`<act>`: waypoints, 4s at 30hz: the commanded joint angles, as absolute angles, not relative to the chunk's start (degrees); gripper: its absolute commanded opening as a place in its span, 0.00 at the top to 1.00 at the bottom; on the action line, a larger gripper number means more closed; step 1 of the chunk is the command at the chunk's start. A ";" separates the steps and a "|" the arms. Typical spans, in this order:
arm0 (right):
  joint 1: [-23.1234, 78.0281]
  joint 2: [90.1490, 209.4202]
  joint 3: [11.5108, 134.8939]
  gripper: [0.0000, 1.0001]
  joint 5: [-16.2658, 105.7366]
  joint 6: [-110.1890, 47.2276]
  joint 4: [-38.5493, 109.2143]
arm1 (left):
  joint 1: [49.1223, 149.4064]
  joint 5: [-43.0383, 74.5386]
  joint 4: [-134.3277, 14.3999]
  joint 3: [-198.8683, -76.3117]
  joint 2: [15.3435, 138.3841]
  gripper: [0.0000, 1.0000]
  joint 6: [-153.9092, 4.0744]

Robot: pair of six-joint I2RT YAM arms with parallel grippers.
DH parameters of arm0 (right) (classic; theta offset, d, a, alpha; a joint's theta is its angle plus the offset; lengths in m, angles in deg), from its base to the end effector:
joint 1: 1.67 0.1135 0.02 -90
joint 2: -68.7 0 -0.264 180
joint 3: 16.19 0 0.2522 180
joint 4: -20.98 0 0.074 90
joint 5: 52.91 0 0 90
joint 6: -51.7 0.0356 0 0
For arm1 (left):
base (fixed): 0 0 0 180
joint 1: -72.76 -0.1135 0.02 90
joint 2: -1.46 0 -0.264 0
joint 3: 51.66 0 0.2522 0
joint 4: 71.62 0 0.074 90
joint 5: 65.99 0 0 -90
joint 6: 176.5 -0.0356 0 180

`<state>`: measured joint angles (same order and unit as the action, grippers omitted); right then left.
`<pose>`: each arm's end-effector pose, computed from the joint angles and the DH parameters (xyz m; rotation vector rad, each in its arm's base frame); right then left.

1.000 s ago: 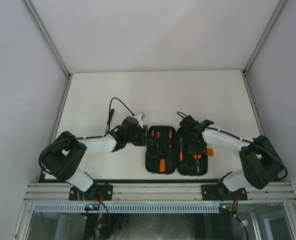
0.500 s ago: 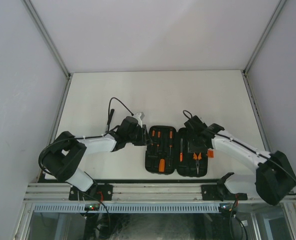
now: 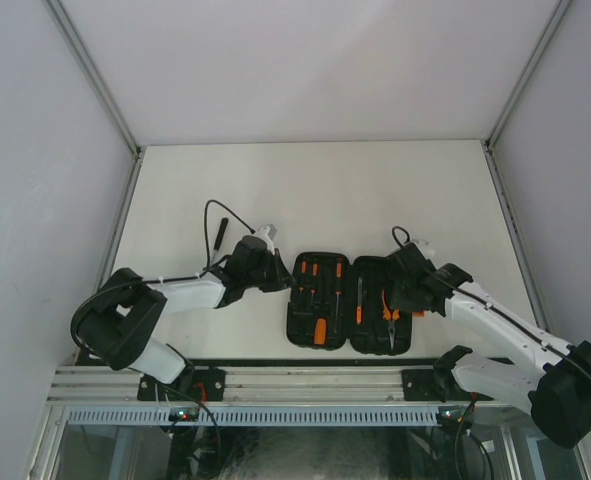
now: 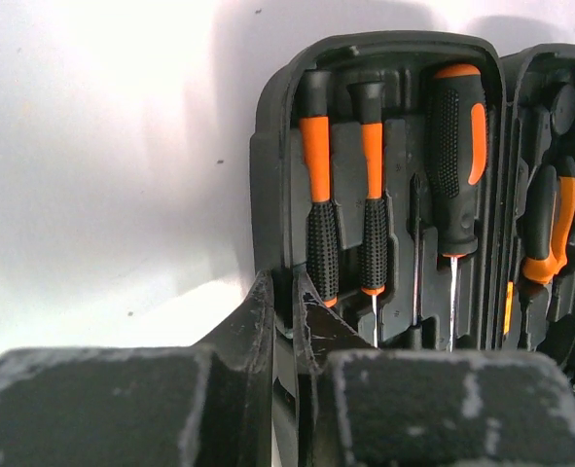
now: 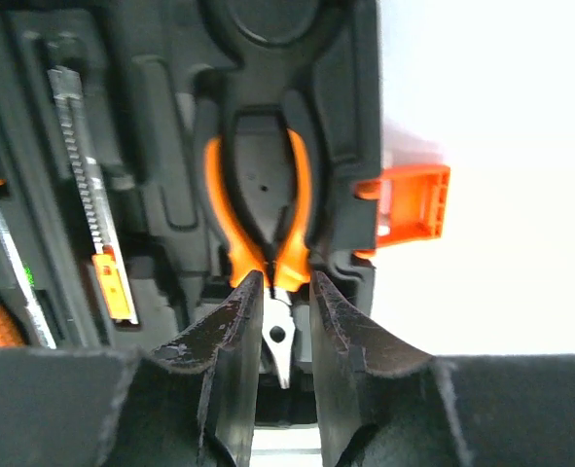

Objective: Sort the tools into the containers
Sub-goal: Adjust the pliers in the storage box.

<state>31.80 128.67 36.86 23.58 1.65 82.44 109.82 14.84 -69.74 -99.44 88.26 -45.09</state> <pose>0.1533 0.0914 0.2107 0.2136 2.6923 0.0518 0.2230 -0.1755 0.1468 -0.0033 2.4391 -0.8556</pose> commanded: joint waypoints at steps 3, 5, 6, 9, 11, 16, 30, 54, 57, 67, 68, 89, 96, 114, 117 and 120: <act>30.19 127.73 33.92 0.75 25.79 3.76 79.90 | 109.42 17.74 -67.37 -94.39 83.13 0.99 -42.17; 29.64 129.02 33.45 0.75 26.03 3.40 79.49 | 109.49 18.55 -66.63 -93.38 81.78 0.99 -41.59; 29.17 129.60 33.23 0.75 26.47 3.02 78.95 | 109.50 18.95 -66.43 -92.75 81.05 0.99 -41.39; 27.77 131.60 32.80 0.77 28.66 1.77 76.14 | 109.50 19.78 -65.63 -91.45 78.80 1.00 -40.90; 26.64 133.39 32.89 0.78 30.25 0.48 73.56 | 109.53 20.45 -64.77 -90.86 77.19 1.00 -40.73; 24.56 138.02 34.83 0.78 32.30 -4.70 67.31 | 109.50 22.71 -62.77 -90.46 74.97 1.00 -40.68; 28.50 136.23 43.27 0.81 34.23 -12.75 67.61 | 109.57 23.90 -61.64 -91.17 73.75 1.00 -40.53; 33.66 155.90 50.59 0.84 31.46 -13.04 70.08 | 109.59 23.73 -61.64 -91.11 73.26 1.00 -40.35; 33.47 157.80 51.05 0.86 31.02 -12.16 71.63 | 109.60 23.68 -61.64 -91.16 73.23 1.00 -40.35; 33.89 164.35 51.31 1.00 31.76 -10.39 75.18 | 109.68 23.80 -61.30 -91.30 72.39 1.00 -40.57; 33.96 164.29 51.41 1.00 31.62 -10.31 75.31 | 109.68 23.80 -61.29 -91.32 72.31 1.00 -40.56; 36.64 174.74 53.33 1.00 28.16 -7.84 77.49 | 112.67 24.59 -61.15 -93.11 73.56 1.00 -40.88; 39.63 182.14 53.00 1.00 29.27 -6.89 75.30 | 113.37 24.86 -61.90 -93.62 73.97 1.00 -40.32; 38.66 161.29 55.21 0.70 28.14 -8.03 75.89 | 113.37 27.58 -56.99 -94.52 71.84 1.00 -39.91; 37.64 155.75 55.70 0.62 28.37 -8.91 74.72 | 113.44 28.00 -56.02 -94.93 71.58 1.00 -39.91; 36.57 150.98 55.77 0.53 29.01 -10.19 73.91 | 113.39 28.52 -54.89 -95.33 71.29 1.00 -39.98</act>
<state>37.94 158.59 55.00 27.53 -9.13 76.47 112.93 27.91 -57.37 -92.16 72.92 -39.56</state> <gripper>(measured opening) 0.423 0.092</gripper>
